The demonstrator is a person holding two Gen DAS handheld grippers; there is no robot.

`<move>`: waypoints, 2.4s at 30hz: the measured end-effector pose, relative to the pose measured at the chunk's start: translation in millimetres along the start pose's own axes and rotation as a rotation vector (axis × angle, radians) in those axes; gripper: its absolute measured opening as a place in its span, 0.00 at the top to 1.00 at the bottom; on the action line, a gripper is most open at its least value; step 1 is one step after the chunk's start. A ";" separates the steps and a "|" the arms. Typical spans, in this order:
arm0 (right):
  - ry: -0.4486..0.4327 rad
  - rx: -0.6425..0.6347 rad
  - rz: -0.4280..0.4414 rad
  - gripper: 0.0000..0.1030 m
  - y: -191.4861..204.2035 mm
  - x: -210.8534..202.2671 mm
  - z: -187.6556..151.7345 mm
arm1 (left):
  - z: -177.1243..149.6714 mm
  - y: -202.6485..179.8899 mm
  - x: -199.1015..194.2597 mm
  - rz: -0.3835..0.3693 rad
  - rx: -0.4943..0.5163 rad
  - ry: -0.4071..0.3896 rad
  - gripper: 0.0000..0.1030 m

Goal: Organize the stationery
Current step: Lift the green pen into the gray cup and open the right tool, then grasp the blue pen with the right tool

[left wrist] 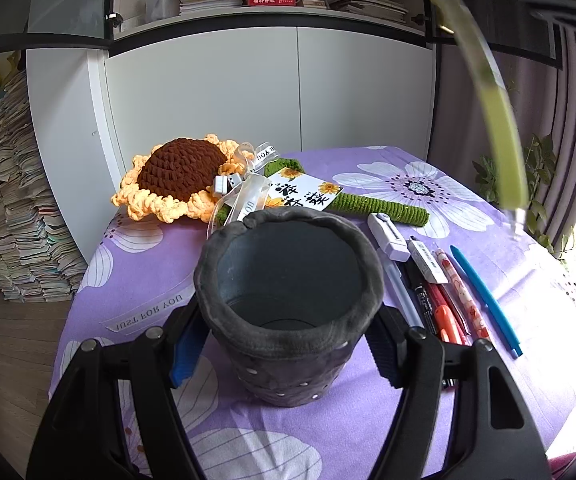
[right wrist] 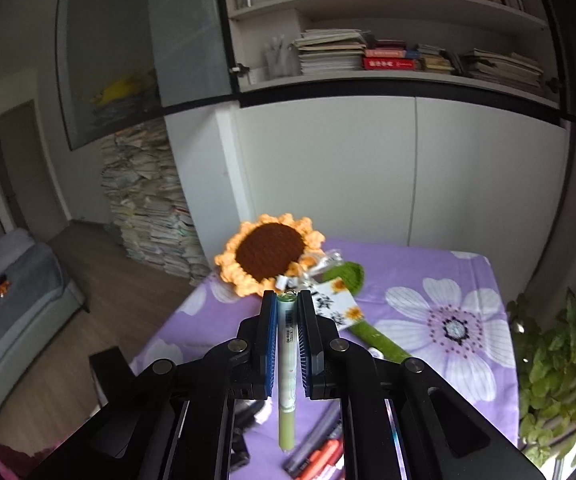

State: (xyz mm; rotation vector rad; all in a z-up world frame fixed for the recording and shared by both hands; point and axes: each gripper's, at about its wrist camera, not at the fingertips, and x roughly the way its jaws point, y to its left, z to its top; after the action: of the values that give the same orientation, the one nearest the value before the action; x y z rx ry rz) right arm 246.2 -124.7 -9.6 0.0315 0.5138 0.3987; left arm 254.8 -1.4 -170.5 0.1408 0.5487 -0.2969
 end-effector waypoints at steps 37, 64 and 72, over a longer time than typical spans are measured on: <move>0.184 0.004 0.171 0.89 1.4 65.4 -53.6 | -0.6 5.7 0.7 -0.013 -0.030 0.011 0.33; 0.559 0.330 -0.300 0.77 -143.2 108.3 -124.1 | -0.9 4.7 1.6 0.002 -0.017 0.012 0.33; 0.563 0.288 -0.285 0.89 -131.7 111.3 -121.6 | -1.1 4.4 1.7 0.002 -0.017 0.013 0.33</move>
State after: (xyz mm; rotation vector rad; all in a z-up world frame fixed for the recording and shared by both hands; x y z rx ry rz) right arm 323.7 -212.5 -185.0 0.1246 1.1144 0.0434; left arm 257.0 2.7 -172.1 0.1270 0.5636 -0.2899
